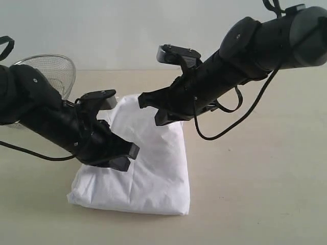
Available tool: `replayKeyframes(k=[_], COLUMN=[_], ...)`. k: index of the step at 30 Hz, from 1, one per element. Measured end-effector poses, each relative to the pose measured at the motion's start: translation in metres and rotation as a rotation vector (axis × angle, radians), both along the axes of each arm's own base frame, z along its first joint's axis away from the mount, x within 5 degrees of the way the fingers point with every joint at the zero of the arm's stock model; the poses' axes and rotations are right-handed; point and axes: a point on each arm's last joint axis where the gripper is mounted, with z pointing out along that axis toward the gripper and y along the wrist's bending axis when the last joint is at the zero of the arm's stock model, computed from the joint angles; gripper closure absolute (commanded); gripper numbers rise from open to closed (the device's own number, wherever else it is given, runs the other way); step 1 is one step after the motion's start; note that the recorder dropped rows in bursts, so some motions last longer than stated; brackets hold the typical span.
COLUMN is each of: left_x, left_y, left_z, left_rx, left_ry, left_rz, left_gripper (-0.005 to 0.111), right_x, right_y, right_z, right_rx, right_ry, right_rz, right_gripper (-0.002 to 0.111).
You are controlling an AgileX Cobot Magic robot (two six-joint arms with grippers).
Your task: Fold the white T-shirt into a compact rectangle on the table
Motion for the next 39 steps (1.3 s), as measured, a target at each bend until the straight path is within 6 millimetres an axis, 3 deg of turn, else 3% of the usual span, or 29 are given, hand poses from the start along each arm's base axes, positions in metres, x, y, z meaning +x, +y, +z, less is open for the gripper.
replayKeyframes(k=[7, 16, 25, 32, 39], left_x=[0.007, 0.017, 0.023, 0.024, 0.064], left_y=[0.008, 0.036, 0.067, 0.057, 0.038], left_z=[-0.002, -0.021, -0.006, 0.022, 0.04], left_rx=[0.072, 0.194, 0.232, 0.097, -0.026], left_ry=[-0.058, -0.014, -0.024, -0.075, -0.17], left_rz=[0.041, 0.113, 0.196, 0.244, 0.225], left_gripper=[0.102, 0.102, 0.102, 0.102, 0.102], right_x=[-0.001, -0.001, -0.001, -0.001, 0.012], right_y=[0.0, -0.001, -0.001, -0.001, 0.002], right_z=[0.0, 0.0, 0.0, 0.0, 0.006], right_rx=[-0.002, -0.003, -0.007, -0.025, -0.029], right_ry=[0.003, 0.007, 0.003, -0.021, -0.088], right_rz=[0.006, 0.008, 0.018, 0.048, 0.043], right_gripper=[0.108, 0.108, 0.108, 0.108, 0.108])
